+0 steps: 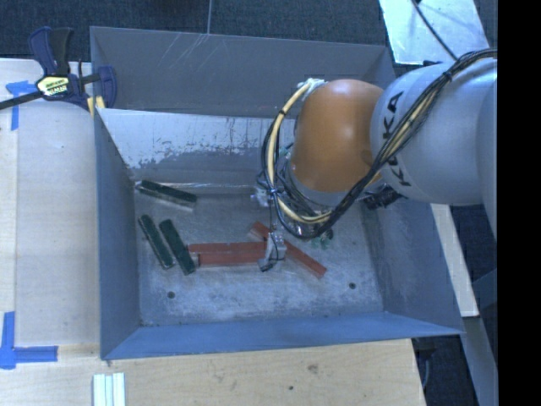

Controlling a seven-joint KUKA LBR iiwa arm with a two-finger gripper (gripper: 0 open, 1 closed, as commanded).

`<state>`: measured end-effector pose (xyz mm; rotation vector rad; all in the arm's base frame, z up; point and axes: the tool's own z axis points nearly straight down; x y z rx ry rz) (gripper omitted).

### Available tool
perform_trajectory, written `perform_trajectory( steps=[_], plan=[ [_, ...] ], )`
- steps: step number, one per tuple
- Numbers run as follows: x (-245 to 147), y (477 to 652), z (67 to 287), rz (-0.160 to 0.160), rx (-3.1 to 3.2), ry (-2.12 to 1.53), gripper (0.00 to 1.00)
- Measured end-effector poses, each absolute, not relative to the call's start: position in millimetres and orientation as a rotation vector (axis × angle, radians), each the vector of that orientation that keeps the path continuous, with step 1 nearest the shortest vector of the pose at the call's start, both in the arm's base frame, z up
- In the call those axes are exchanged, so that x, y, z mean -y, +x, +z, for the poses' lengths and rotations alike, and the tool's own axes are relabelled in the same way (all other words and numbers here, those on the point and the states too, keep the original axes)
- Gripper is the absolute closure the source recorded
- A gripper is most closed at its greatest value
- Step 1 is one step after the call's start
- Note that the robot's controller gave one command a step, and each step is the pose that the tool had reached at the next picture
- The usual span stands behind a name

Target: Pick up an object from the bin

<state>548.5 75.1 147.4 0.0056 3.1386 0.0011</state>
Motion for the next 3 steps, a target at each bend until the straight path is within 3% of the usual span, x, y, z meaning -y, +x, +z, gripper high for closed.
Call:
perform_trajectory(
  steps=[1,2,3],
  plan=[
    [-128,561.8,66,0.002,-3.14,-0.154,0.0],
    [-125,563.7,71,0.001,-3.135,-0.147,1.0],
    [-138,574.7,226,0.003,-3.121,-0.23,1.0]
  ],
)
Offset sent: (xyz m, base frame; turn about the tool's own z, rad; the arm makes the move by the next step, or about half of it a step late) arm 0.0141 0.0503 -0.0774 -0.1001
